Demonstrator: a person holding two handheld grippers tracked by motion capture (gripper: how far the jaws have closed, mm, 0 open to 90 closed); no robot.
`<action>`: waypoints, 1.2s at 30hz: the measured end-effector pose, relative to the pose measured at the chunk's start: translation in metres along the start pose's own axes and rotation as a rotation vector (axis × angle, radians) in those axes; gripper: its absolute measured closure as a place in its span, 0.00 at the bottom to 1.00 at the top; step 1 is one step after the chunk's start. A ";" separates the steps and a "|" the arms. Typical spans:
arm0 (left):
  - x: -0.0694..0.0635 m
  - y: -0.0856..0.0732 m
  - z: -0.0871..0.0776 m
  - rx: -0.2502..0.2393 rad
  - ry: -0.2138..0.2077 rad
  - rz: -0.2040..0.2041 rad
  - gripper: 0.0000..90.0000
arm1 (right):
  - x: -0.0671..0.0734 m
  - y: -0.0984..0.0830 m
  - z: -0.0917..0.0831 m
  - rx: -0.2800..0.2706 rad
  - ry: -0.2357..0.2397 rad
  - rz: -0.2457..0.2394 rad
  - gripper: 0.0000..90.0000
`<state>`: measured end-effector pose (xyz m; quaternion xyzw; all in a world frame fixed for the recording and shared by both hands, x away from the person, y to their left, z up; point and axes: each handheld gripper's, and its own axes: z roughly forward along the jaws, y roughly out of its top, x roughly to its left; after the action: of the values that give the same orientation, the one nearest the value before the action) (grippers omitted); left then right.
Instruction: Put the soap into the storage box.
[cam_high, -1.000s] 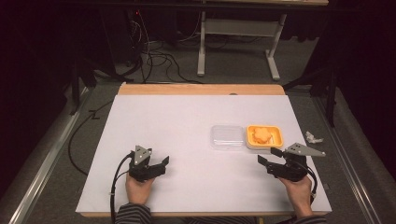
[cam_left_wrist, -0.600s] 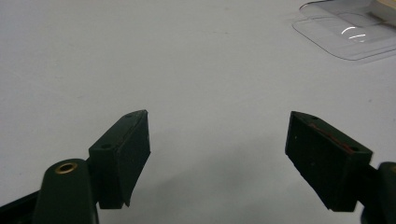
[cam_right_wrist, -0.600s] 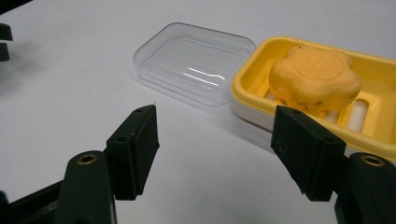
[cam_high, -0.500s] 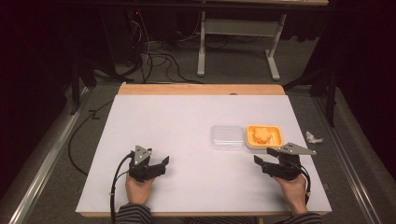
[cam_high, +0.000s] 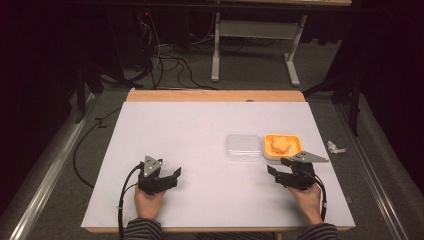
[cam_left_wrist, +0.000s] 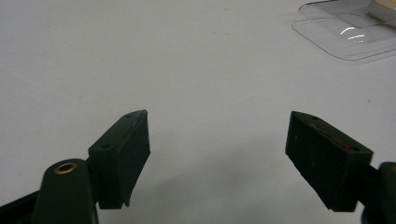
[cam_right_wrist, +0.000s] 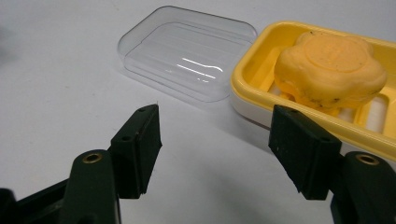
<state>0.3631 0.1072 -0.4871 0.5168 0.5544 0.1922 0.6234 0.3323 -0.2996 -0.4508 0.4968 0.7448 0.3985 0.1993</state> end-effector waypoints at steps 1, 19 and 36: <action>0.000 0.000 0.000 0.000 0.000 0.000 0.25 | 0.000 0.000 0.002 0.005 -0.002 -0.003 0.39; 0.000 0.000 0.000 -0.001 -0.001 0.002 0.25 | 0.003 -0.001 0.016 0.013 -0.007 -0.002 0.39; 0.000 0.000 0.000 0.001 -0.002 0.002 0.25 | 0.011 -0.009 0.028 -0.008 -0.057 -0.067 0.38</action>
<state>0.3629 0.1072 -0.4871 0.5178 0.5535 0.1920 0.6234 0.3420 -0.2807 -0.4741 0.4817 0.7534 0.3803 0.2359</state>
